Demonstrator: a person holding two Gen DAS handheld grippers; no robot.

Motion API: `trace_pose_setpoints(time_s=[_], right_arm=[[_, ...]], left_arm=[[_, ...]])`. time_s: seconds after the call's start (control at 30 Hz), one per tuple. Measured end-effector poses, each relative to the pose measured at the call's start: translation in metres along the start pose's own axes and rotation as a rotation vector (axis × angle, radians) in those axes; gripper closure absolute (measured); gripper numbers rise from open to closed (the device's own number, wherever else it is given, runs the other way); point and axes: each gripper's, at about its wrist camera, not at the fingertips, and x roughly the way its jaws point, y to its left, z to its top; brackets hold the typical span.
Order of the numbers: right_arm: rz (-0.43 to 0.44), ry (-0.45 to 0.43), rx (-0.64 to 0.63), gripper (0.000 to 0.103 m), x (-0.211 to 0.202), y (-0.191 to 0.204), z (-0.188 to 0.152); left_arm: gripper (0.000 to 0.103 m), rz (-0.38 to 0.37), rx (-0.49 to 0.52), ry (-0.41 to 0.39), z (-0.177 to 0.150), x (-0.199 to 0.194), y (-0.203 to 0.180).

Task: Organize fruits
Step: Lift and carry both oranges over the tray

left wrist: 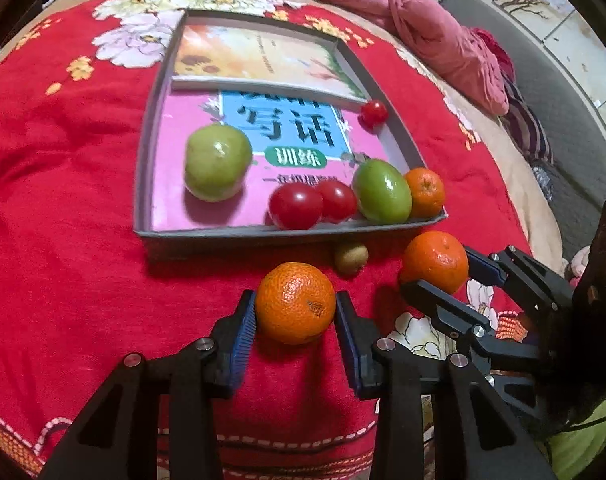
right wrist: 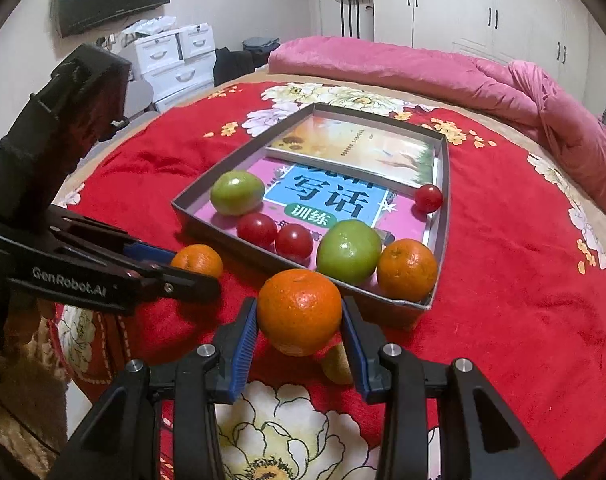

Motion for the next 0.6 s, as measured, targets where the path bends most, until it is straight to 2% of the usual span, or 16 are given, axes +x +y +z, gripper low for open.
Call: trace_pose_setpoints(time_s=[0.3, 0.6], right_arm=[[0.013, -0.035, 0.01, 0.062, -0.011, 0.002, 0.007], [0.01, -0.084, 0.009, 0.062, -0.025, 0.007, 0.017]], left_arm=[[0.063, -0.021, -0.008, -0.046, 0.003, -0.025, 0.001], [0.063, -0.006, 0.0, -0.114, 0.008, -0.051, -0.005]])
